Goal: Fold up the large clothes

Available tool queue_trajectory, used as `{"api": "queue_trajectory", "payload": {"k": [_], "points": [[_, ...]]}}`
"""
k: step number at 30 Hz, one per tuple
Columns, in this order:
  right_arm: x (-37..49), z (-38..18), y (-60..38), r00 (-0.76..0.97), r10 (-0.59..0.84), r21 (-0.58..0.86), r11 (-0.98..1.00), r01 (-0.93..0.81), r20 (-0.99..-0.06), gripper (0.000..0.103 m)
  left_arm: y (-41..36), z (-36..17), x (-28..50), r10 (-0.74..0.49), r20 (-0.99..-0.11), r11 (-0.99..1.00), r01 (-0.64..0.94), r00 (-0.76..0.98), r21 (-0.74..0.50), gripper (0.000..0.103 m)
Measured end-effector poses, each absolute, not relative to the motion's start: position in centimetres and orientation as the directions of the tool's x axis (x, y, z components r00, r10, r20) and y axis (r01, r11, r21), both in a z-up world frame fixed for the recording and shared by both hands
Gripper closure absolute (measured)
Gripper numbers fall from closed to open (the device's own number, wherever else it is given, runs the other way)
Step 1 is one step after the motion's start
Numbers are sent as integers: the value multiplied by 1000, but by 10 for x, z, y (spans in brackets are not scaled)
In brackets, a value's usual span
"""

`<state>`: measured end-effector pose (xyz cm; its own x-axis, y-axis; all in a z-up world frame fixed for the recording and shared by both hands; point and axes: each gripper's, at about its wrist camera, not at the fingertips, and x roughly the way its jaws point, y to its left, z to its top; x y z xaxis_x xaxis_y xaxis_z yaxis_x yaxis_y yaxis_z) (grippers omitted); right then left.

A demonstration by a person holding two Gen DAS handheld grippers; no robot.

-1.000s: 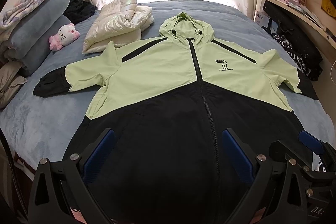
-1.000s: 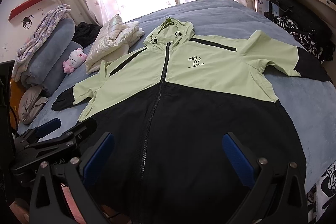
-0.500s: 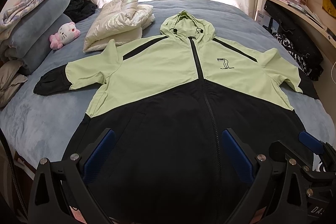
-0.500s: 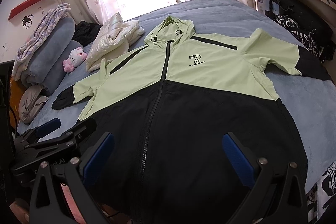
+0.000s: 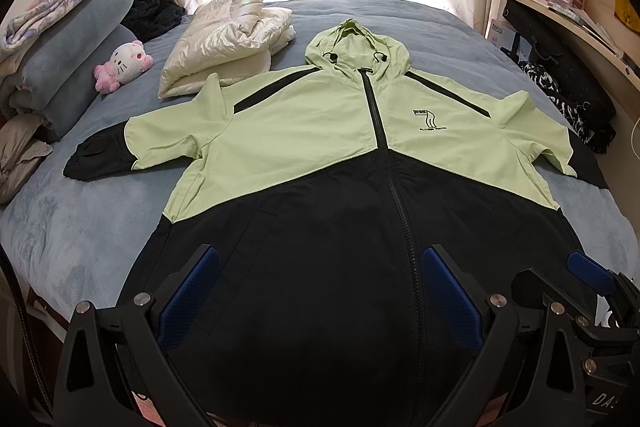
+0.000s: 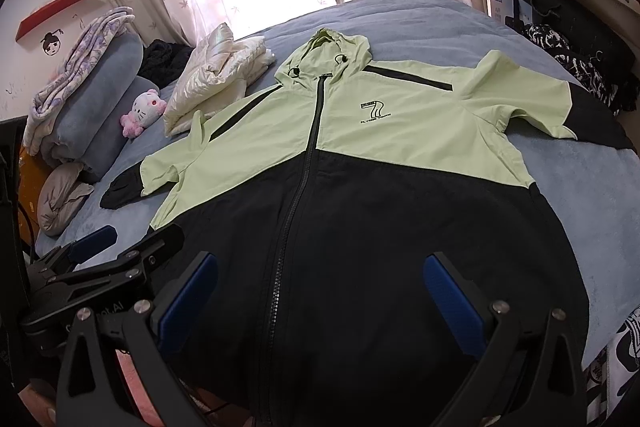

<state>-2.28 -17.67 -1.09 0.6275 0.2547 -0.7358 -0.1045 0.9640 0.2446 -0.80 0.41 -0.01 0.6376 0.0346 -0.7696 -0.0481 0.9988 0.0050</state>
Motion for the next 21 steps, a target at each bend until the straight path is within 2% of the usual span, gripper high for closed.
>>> {"api": "queue_trajectory", "payload": {"k": [21], "points": [[-26,-10,-174,632,257,247,963,-106,-731,0,2,3,-13,24,-762,999,-52,647,-12,3]]}}
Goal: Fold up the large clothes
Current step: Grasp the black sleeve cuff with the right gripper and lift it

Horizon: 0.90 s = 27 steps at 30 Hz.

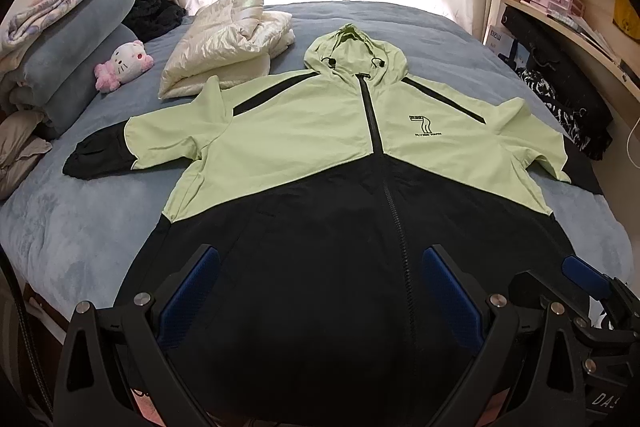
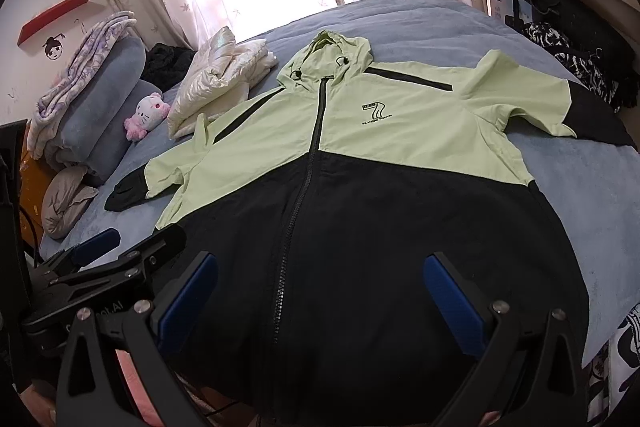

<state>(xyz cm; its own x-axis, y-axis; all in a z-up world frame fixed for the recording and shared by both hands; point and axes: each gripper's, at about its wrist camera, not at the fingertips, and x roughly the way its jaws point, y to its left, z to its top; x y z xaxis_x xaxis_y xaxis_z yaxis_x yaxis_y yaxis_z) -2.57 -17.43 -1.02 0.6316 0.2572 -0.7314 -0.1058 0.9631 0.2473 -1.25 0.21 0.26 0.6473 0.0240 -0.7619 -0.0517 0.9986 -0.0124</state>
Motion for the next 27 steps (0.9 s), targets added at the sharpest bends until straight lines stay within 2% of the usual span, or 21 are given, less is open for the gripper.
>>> {"api": "queue_trajectory", "payload": {"k": [5,14,27], "points": [[-25,2,-166,634,256,233,965,-122,-730,0,-2,20,-3,0,-755,1000,-15,656,-13,3],[5,55,-185,666,216,170,976,-135,-714,0,-19,75,32,-61,-703,998,43,709,-44,2],[58,137,-270,807,-89,-89,995,45,-584,0,-77,133,119,-180,-643,983,163,744,-87,1]]}}
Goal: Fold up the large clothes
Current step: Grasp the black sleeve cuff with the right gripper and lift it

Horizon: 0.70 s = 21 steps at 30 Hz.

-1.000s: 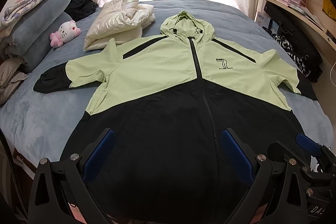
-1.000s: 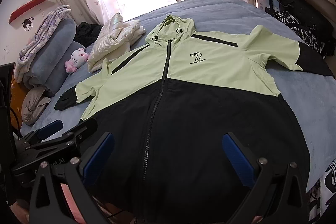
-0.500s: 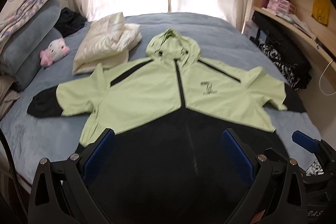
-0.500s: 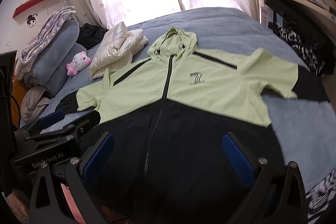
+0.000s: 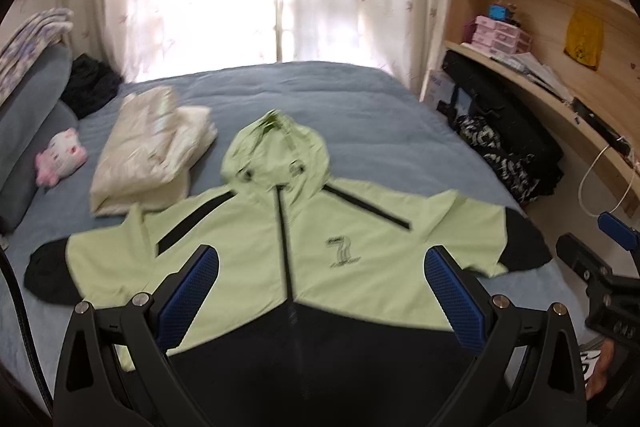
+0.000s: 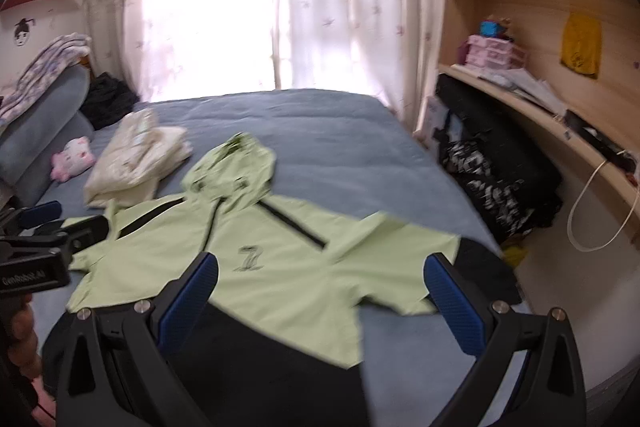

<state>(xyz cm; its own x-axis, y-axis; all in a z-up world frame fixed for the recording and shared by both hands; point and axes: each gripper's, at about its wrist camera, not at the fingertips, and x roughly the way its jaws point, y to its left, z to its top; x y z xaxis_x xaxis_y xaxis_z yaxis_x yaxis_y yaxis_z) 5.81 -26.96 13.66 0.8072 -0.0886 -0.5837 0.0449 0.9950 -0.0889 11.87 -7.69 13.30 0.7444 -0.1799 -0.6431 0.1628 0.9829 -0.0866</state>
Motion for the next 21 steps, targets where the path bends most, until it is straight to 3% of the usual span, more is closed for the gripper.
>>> {"api": "queue_trajectory", "payload": {"k": [4,12,21], "points": [[84,141,-327,791,-75,2,995,96,-607,0,-111,131,148,-218,-631,975,199,745,-102,1],[125,113,-418,746,-173,19,970,241,-642,0,-196,100,204,-186,-644,976,212,742,-38,1],[161,27,-534,627,-112,189,900,393,-771,2,-276,22,264,-165,-735,981,189,658,-50,1]]}}
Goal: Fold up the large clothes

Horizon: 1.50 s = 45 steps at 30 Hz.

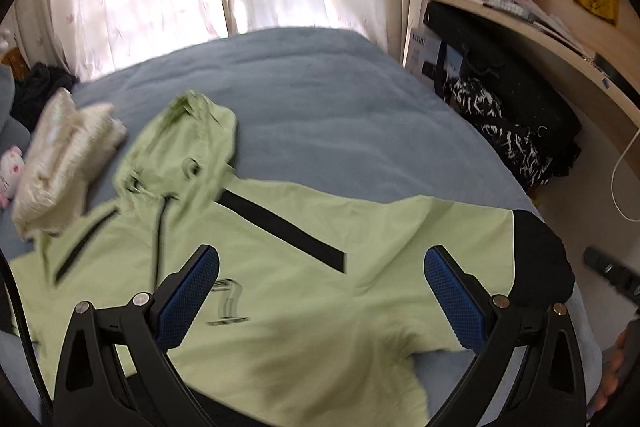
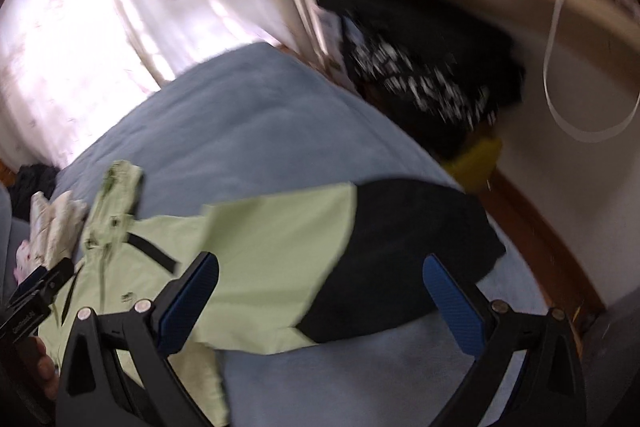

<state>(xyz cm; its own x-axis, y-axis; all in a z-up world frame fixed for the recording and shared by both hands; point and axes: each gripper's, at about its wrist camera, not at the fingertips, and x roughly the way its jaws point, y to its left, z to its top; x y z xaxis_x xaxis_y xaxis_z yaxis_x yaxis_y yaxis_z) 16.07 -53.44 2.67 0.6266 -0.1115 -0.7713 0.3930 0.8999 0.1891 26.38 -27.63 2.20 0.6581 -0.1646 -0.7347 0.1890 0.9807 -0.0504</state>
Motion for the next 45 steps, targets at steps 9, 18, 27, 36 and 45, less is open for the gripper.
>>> {"api": "queue_trajectory", "payload": {"k": [9,18,27,36,45], "points": [[151,-86,-633,479,28,374,665,646,-877,16,-322,-49,289,-120,-797,986,164,592,-26,4],[149,-102,-652,575,40,495,560,664,-817,27,-340,-86,291,-191,-842,974,204,504,-99,36],[156,-56,-633,712,-52,538,617,574,-700,97,-304,-38,262,-190,-728,973,224,658,-51,35],[183,72,-456,848,161,427,900,84,-506,97,-198,3,235,-141,-689,988,141,711,-57,27],[205,11,-296,683,323,303,940,-154,-655,93,-82,-14,213,65,-732,996,-88,678,7,45]]}}
